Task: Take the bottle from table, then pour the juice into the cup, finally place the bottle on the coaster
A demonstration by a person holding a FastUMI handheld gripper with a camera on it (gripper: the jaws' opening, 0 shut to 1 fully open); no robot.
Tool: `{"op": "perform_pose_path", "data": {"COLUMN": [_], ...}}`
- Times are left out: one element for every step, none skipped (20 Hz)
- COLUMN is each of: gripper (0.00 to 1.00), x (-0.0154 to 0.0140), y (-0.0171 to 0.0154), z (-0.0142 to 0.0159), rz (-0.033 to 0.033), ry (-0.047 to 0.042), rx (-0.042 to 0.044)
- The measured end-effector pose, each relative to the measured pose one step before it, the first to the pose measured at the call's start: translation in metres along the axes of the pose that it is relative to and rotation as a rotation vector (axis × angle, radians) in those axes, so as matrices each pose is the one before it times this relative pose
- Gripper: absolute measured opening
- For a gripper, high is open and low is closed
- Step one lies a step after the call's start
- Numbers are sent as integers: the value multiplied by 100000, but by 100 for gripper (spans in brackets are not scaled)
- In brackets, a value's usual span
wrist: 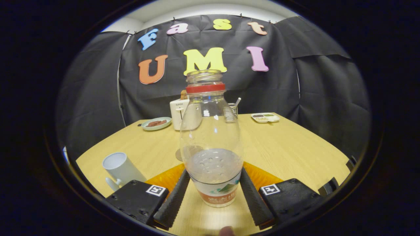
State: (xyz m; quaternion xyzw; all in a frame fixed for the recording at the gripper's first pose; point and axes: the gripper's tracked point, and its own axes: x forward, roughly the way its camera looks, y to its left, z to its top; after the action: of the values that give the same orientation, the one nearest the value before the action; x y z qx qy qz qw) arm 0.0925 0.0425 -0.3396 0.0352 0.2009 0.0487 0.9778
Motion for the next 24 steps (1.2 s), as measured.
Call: {"op": "perform_pose_path", "data": {"gripper": [88, 84, 83, 82, 82, 81, 80, 79, 78, 78, 77, 76, 76, 76, 76, 76, 76, 76, 76, 76, 76, 76, 76, 76], "x": [28, -109, 127, -144, -43, -68, -89, -171, -261, -155, -109, -170, -34, -17, -5, -65, 113, 26, 309, 114, 142, 76, 185, 78], "y": [51, 45, 158, 268, 247, 246, 74, 139, 134, 148, 204, 69, 380, 87, -168, -228, -108, 64, 270, 153, 312, 178, 1, -77], "z": [-133, 89, 12, 26, 261, 311, 70, 510, 379, 594, 598, 548, 553, 493, 564, 531, 393, 227, 43, -257, -321, -184, -127, 85], "rz": [-133, 23, 337, 630, 319, 14, -866, -422, -573, -224, -427, -486, -49, -480, -1456, -1668, -1832, -718, -788, -584, -383, -622, -1241, -1733], "ry": [673, 384, 468, 583, -344, 48, 37, -668, -653, -1124, -979, -1158, -804, -535, -1181, -981, -993, -373, -153, 753, 615, 782, 506, -65], "rx": [-120, 140, 440, 173, -123, -1970, -3378, -3196, -2927, -2539, -3035, -3526, -4111, -4741, -5024, -5545, -5491, -5063, -4896, -5087, -4184, -3917, -4197, -4780]}}
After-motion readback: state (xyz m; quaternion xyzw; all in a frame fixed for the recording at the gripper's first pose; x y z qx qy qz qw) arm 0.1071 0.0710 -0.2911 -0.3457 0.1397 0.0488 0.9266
